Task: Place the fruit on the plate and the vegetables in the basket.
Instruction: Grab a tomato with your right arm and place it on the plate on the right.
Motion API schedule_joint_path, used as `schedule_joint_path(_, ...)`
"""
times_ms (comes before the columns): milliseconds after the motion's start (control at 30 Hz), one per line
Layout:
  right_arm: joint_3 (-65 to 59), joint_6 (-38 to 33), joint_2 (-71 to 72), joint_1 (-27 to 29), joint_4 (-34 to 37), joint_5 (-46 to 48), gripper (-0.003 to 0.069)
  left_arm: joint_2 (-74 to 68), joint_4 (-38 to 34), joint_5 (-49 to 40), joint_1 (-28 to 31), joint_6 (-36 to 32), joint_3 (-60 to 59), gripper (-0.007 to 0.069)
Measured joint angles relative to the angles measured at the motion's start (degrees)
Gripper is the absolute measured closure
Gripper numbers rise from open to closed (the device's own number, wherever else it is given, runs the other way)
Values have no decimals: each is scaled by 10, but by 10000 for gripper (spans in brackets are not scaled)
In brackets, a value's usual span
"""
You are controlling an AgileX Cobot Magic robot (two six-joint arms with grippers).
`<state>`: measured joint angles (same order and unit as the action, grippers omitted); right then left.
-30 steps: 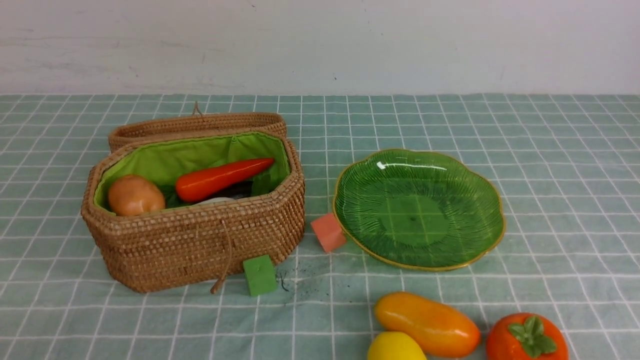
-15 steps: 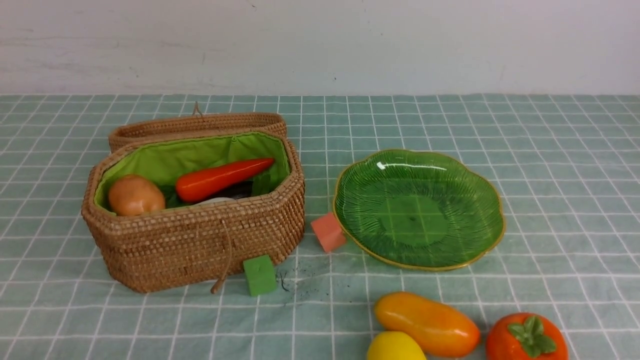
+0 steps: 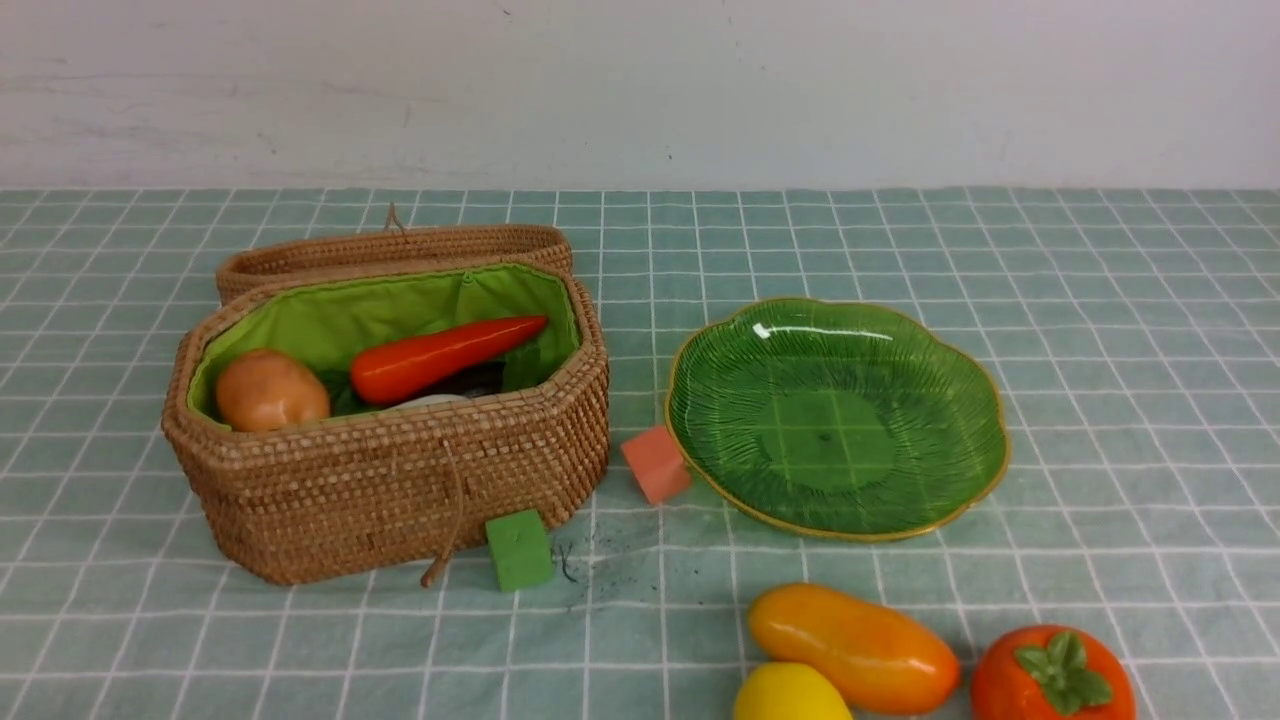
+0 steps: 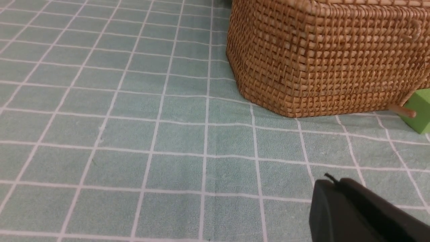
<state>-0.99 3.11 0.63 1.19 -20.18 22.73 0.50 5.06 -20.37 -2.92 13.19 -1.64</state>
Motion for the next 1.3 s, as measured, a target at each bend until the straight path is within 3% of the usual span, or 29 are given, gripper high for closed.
schedule_joint_path(400,-5,15,0,0,-31,-24,417,0,0,0,0,0,0,605)
schedule_joint_path(633,-5,41,0,0,-33,-178,417,0,0,0,0,0,0,605)
schedule_joint_path(833,-5,43,0,0,-33,-205,417,0,0,0,0,0,0,599)
schedule_joint_path(967,-5,101,0,0,-5,-243,417,0,0,0,0,0,0,589)
schedule_joint_path(1000,-5,163,0,0,28,-294,417,0,0,0,0,0,0,585)
schedule_joint_path(1133,15,291,0,0,71,-367,417,0,0,0,0,0,0,583)
schedule_joint_path(1267,120,376,-11,-1,75,-301,417,0,0,0,0,0,0,578)
schedule_joint_path(1300,192,407,-39,-1,67,-227,417,0,1,0,0,0,0,575)
